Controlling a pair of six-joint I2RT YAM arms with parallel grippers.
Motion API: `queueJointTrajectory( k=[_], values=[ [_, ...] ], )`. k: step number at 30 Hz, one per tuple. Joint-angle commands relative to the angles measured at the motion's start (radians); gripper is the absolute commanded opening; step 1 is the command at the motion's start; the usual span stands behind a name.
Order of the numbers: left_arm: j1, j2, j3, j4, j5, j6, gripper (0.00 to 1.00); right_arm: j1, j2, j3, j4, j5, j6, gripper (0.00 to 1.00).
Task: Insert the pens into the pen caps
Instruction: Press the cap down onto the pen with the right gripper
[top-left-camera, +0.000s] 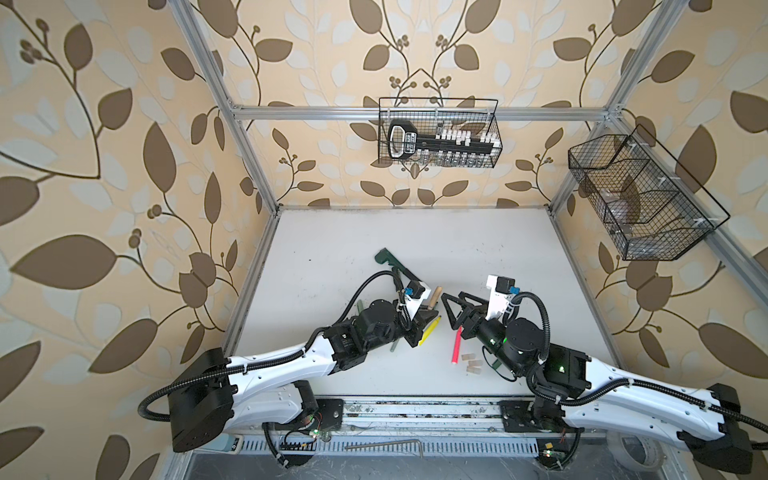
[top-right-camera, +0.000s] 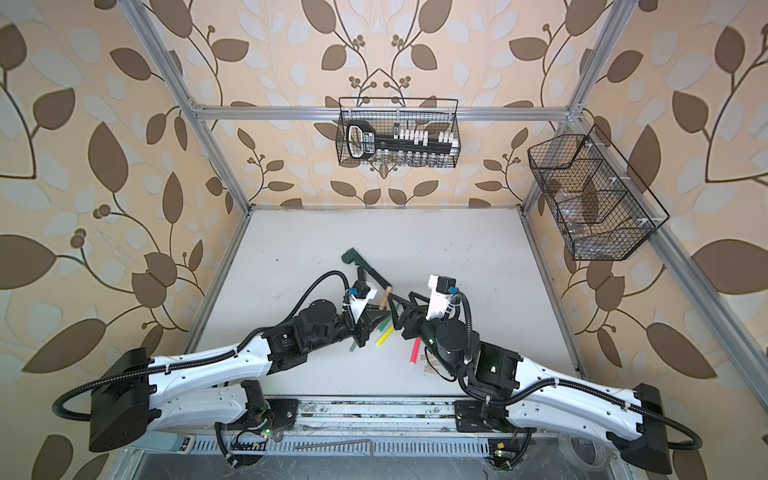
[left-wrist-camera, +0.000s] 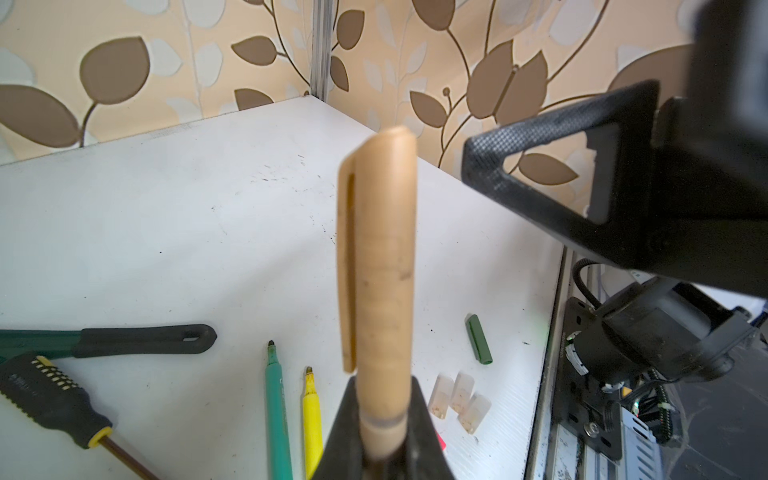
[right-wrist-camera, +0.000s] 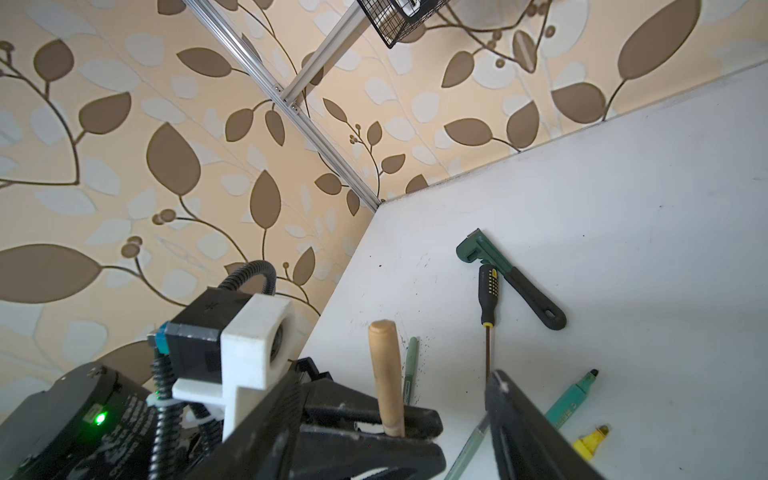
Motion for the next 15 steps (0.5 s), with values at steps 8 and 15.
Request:
queueJointTrajectory(
  k=[8, 15],
  values=[
    [0.006, -0.031, 0.033, 0.05, 0.003, -0.001, 0.0, -0.036, 0.097, 0.072, -0.005, -0.062, 0.0, 0.66],
    [0.006, -0.031, 0.032, 0.048, 0.001, -0.001, 0.0, -0.042, 0.136, 0.082, 0.01, -0.086, 0.006, 0.59]
  ],
)
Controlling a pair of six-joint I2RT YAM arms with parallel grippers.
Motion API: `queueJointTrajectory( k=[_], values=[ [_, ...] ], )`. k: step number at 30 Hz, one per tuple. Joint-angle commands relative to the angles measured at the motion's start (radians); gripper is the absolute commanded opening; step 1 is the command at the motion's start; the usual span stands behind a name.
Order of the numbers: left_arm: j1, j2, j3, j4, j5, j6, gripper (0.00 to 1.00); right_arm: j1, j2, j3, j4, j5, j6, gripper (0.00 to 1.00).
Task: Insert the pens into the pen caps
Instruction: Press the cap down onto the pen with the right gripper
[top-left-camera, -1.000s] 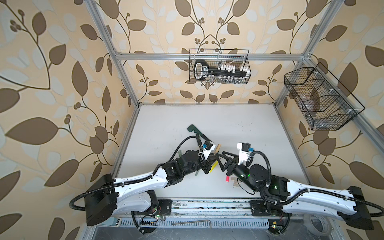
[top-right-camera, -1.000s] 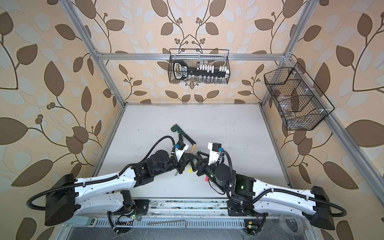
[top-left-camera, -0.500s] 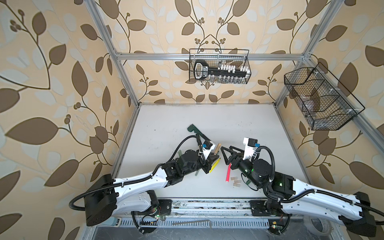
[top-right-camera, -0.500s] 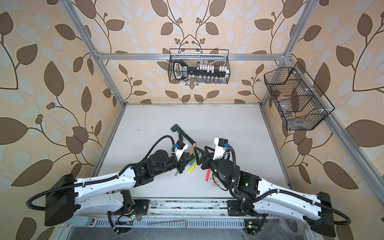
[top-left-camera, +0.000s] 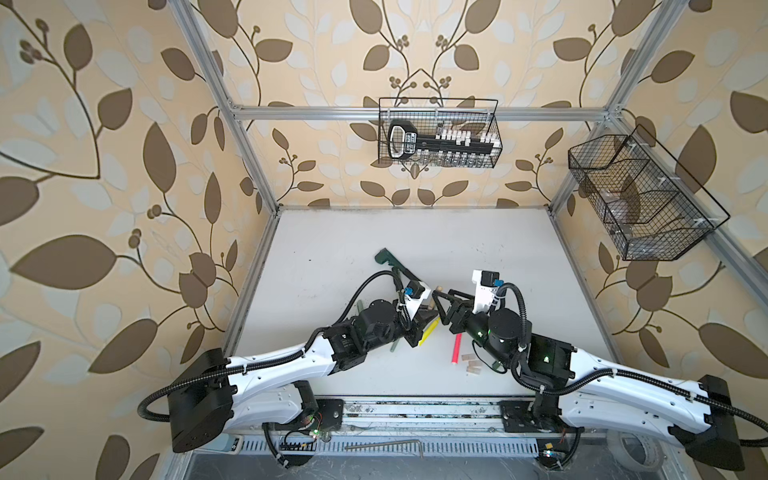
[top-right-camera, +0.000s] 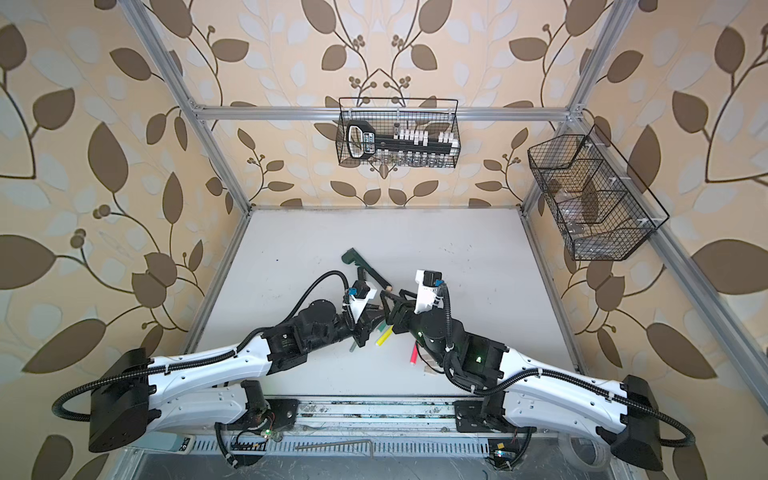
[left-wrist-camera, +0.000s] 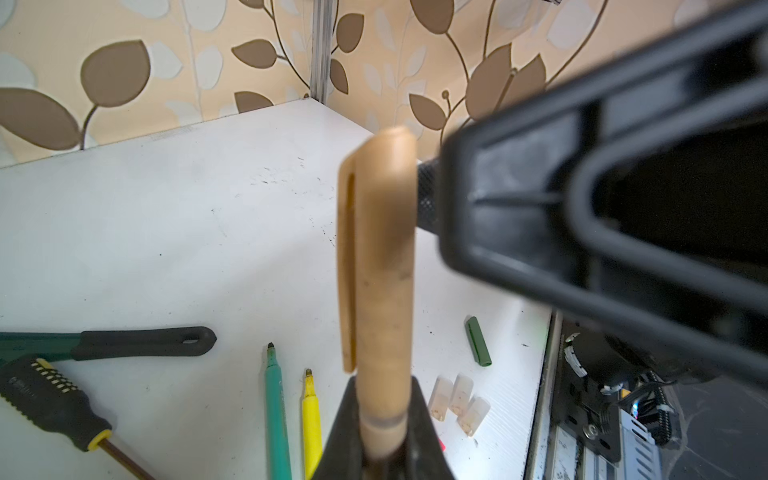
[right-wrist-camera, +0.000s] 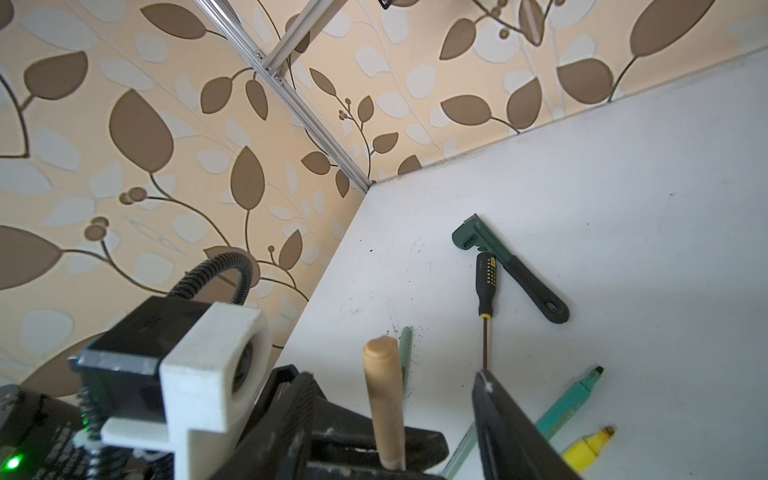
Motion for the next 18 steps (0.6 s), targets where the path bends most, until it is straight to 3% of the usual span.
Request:
queueJointTrajectory(
  k=[1, 5, 11, 13, 16, 18],
  values=[
    [0.006, -0.029, 0.032, 0.044, 0.001, 0.001, 0.0, -0.007, 0.015, 0.033, 0.012, -0.025, 0.002, 0.58],
    [0.006, -0.031, 0.032, 0.047, 0.001, 0.0, 0.0, -0.009, 0.033, 0.038, 0.017, -0.036, 0.004, 0.51],
    [0.006, -0.031, 0.031, 0.048, -0.002, 0.002, 0.0, -0.014, 0.051, 0.043, 0.023, -0.044, 0.006, 0.28],
    [0.006, -0.032, 0.031, 0.048, 0.002, 0.001, 0.0, -0.015, 0.055, 0.044, 0.026, -0.048, 0.004, 0.28],
    [0.007, -0.031, 0.031, 0.048, 0.002, 0.002, 0.0, -0.021, 0.067, 0.054, 0.027, -0.055, 0.002, 0.43],
    [0.007, -0.032, 0.031, 0.048, 0.004, 0.001, 0.0, -0.029, 0.074, 0.066, 0.024, -0.057, -0.004, 0.47]
  ],
)
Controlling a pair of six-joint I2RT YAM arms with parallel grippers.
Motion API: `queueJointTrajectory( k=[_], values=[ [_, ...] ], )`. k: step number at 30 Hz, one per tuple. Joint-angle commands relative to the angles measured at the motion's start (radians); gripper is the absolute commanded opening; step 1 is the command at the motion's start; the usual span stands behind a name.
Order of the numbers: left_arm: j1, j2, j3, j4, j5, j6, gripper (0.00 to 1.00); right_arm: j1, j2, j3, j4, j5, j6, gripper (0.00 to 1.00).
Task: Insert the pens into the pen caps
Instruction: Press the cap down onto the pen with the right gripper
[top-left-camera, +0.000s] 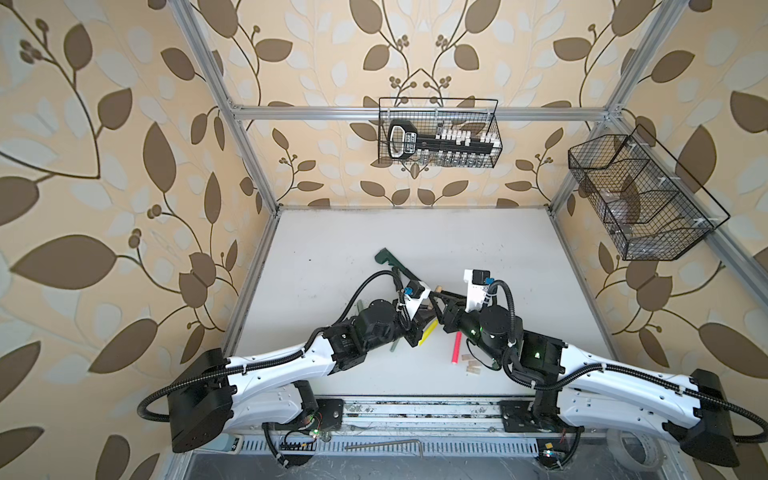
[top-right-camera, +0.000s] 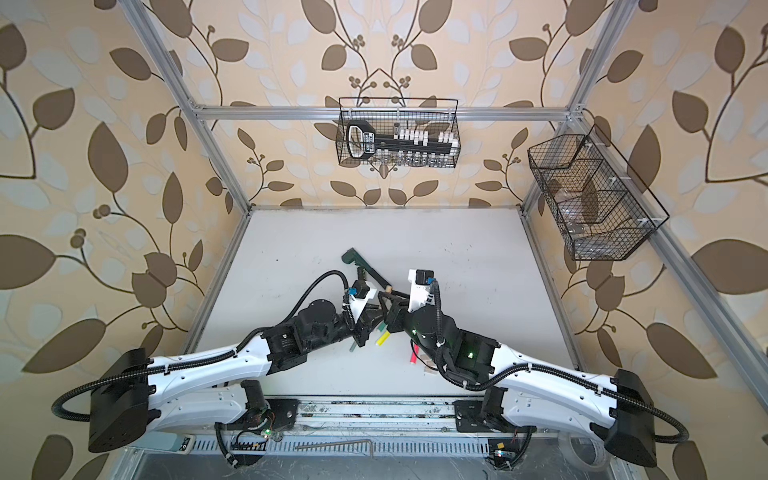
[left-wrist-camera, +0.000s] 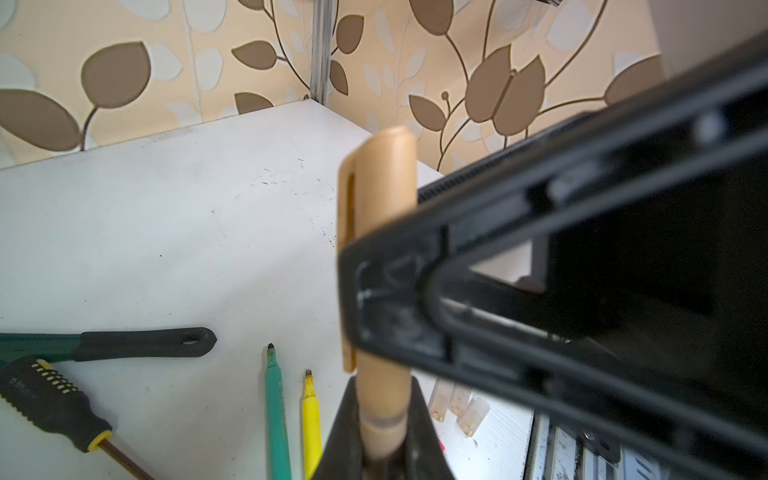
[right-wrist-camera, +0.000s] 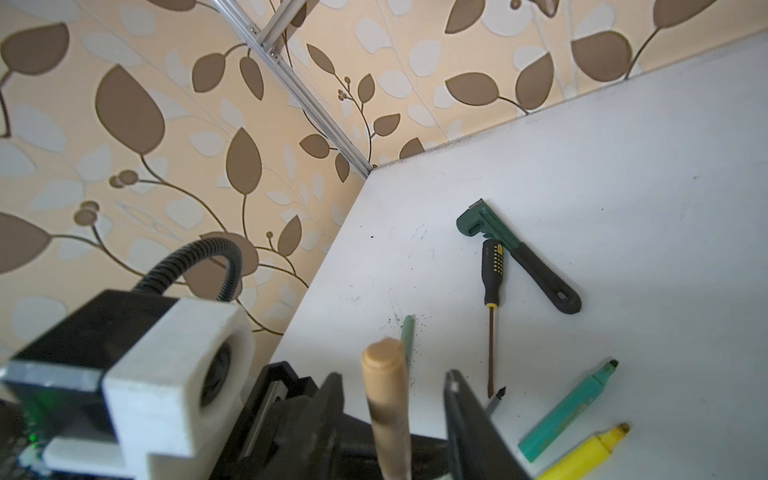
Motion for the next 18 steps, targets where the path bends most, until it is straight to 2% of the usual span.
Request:
queueJointTrajectory(
  k=[1, 6, 9, 11, 16, 17, 18],
  values=[
    [0.006, -0.03, 0.03, 0.047, 0.003, 0.001, 0.0, -0.015, 0.013, 0.058, 0.003, -0.012, -0.008, 0.48],
    [0.006, -0.033, 0.029, 0.048, 0.003, 0.002, 0.0, -0.047, 0.037, 0.098, -0.012, -0.022, -0.018, 0.5],
    [0.007, -0.032, 0.029, 0.048, 0.001, 0.002, 0.0, -0.057, 0.058, 0.116, -0.012, -0.029, -0.024, 0.46],
    [0.006, -0.032, 0.028, 0.049, 0.001, 0.001, 0.0, -0.059, 0.075, 0.122, -0.013, -0.036, -0.021, 0.37],
    [0.006, -0.039, 0.029, 0.047, -0.024, 0.011, 0.0, -0.062, 0.115, 0.107, -0.012, -0.071, 0.018, 0.04],
    [0.006, -0.039, 0.034, 0.04, -0.039, 0.023, 0.0, -0.059, 0.119, 0.096, -0.003, -0.086, 0.029, 0.0],
    [0.006, -0.041, 0.04, 0.033, -0.054, 0.035, 0.0, -0.058, 0.122, 0.087, 0.007, -0.096, 0.035, 0.0]
  ],
)
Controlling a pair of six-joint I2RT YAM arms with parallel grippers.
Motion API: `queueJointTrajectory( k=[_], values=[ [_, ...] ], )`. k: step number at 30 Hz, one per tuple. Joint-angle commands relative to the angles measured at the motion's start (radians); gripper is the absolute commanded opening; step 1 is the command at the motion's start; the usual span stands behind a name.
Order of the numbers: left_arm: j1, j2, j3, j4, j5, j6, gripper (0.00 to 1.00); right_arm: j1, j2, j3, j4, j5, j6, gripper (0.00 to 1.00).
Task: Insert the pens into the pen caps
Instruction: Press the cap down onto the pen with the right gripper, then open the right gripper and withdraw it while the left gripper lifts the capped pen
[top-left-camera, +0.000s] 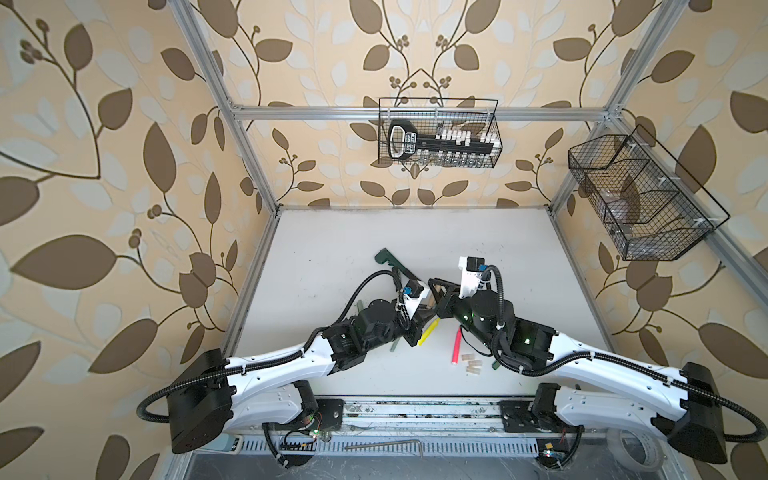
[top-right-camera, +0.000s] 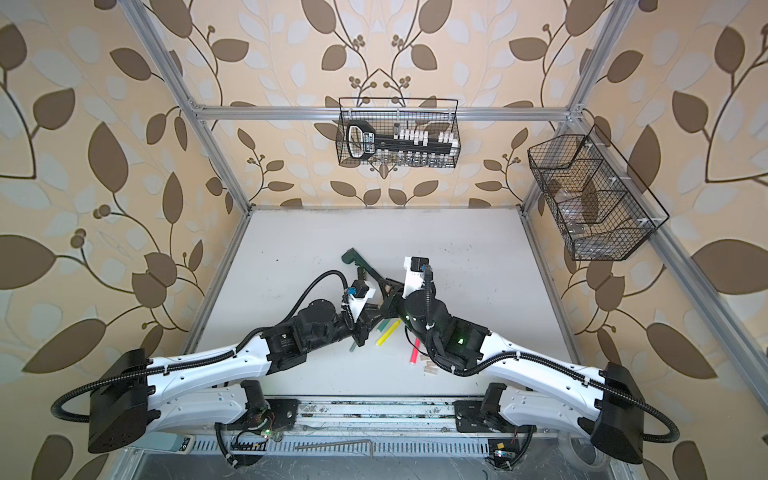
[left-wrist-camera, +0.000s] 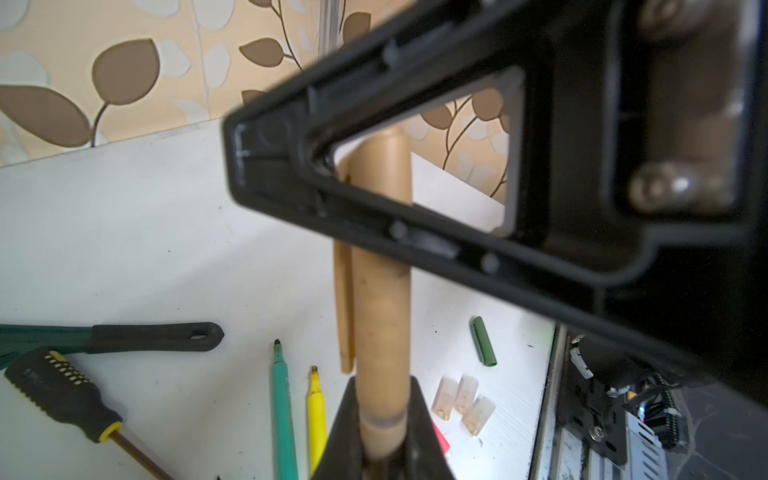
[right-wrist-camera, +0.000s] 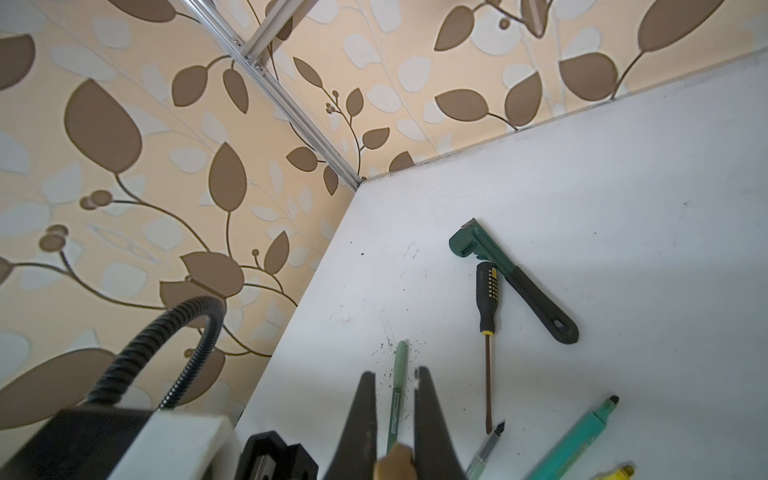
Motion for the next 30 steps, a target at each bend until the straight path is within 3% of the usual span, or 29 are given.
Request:
queueJointTrajectory(
  k=[1, 10, 20, 30],
  values=[
    [0.004, -0.037, 0.05, 0.04, -0.057, 0.047, 0.0, 0.017, 0.015, -0.022, 0.019, -0.067, 0.037, 0.0],
    [0.053, -0.046, 0.158, 0.042, -0.19, 0.127, 0.0, 0.127, 0.026, -0.097, 0.114, -0.062, 0.033, 0.0],
    [0.125, -0.03, 0.305, 0.068, -0.152, 0.146, 0.0, 0.302, 0.056, -0.095, 0.147, 0.013, 0.012, 0.0],
    [0.167, -0.051, 0.418, -0.008, -0.077, 0.145, 0.0, 0.369, 0.051, -0.133, 0.233, 0.057, 0.002, 0.0]
  ],
)
